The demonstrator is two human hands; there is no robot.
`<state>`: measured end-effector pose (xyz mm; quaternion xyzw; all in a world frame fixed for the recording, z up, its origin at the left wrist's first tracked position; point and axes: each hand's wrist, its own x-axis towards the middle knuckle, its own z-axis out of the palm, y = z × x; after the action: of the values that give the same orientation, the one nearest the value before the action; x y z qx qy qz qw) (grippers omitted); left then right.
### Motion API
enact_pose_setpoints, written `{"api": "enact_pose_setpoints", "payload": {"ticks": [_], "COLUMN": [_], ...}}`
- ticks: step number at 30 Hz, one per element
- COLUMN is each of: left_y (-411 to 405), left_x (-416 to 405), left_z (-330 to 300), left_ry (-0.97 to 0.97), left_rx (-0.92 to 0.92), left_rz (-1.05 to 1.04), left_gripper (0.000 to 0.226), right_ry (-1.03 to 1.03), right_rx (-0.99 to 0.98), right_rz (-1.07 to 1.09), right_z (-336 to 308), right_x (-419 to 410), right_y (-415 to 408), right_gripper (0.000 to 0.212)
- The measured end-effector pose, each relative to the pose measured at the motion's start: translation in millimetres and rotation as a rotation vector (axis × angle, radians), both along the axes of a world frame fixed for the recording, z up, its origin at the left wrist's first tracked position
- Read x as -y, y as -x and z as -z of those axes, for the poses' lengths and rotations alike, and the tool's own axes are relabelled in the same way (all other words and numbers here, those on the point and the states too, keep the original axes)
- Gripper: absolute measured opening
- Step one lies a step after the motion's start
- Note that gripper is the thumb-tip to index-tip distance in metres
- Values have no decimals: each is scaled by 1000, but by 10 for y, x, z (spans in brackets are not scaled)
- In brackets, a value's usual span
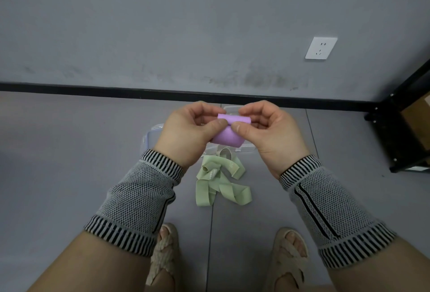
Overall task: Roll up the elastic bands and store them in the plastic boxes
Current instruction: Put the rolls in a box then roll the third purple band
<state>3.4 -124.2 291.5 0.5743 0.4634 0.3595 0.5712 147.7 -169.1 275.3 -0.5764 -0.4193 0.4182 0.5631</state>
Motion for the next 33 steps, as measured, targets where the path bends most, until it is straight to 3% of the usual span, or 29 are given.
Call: {"api": "enact_pose_setpoints", "payload": {"ticks": [7, 12, 17, 25, 33], "left_y": [0, -34, -26, -31, -76], "left_x": [-19, 5, -3, -5, 21], "left_z": [9, -10, -7, 26, 39], "left_ry": [11, 148, 89, -37, 19], "left_rx": [66, 126, 102, 24, 103], "left_rz": [-46, -16, -33, -79, -65], "left_gripper": [24, 19, 14, 19, 18], "right_ry": [-17, -44, -31, -66, -2], "right_rx": [-12, 24, -5, 6, -117], "right_rz": [22, 34, 69, 222, 257], "right_z": [1, -13, -15, -8, 72], "right_x": [-1, 9, 4, 13, -20], "right_y": [-26, -31, 17, 119, 106], "right_gripper": [23, 30, 29, 8, 14]}}
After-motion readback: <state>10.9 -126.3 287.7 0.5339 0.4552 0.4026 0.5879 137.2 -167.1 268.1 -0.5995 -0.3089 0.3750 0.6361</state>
